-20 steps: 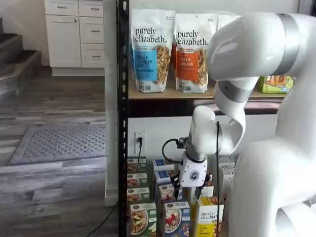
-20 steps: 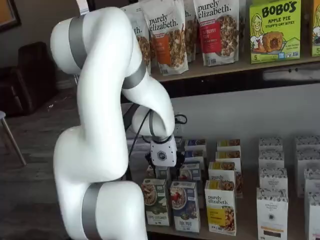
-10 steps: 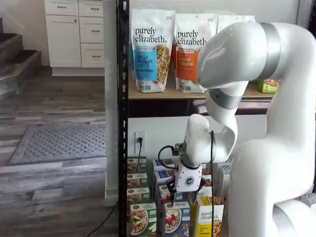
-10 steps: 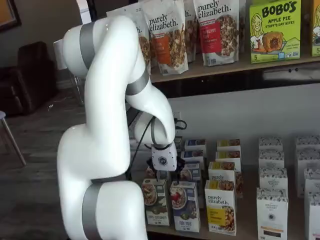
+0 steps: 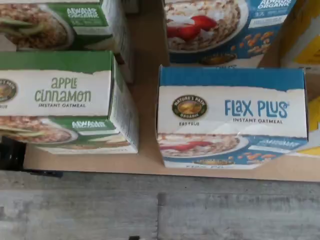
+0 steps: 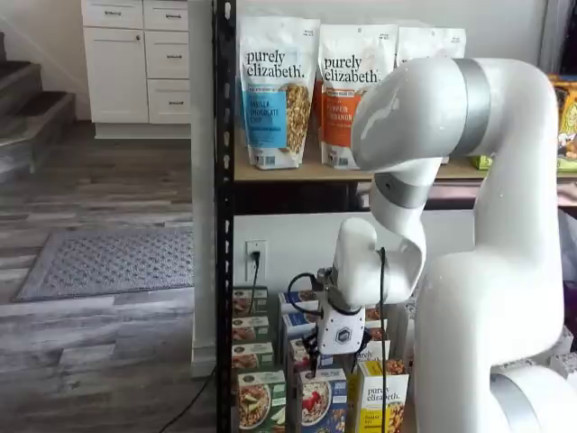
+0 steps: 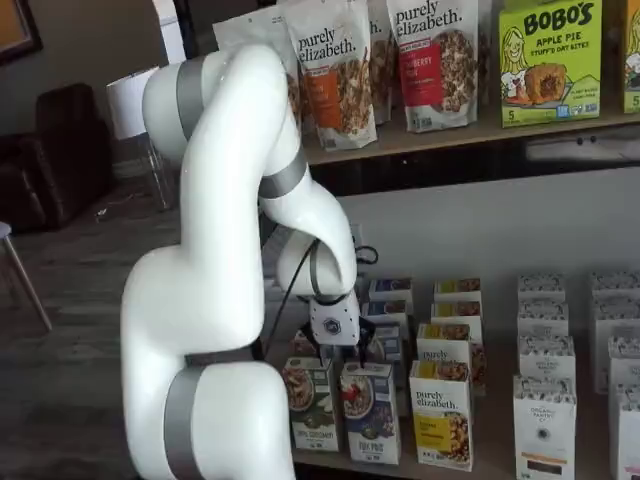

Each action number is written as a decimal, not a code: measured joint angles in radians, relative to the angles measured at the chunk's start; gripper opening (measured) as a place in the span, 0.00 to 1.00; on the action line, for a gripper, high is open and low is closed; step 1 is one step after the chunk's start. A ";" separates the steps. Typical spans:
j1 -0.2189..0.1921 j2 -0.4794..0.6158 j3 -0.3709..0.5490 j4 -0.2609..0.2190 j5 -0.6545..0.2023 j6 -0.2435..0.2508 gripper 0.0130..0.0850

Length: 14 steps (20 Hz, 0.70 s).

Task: Pick up the blue and white box that is on the bottom shelf, the second box from the left

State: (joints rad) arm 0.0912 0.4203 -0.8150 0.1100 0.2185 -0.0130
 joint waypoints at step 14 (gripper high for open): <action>-0.024 0.159 -0.143 -0.006 -0.025 -0.019 1.00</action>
State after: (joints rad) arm 0.0676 0.5797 -0.9575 0.1045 0.1939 -0.0323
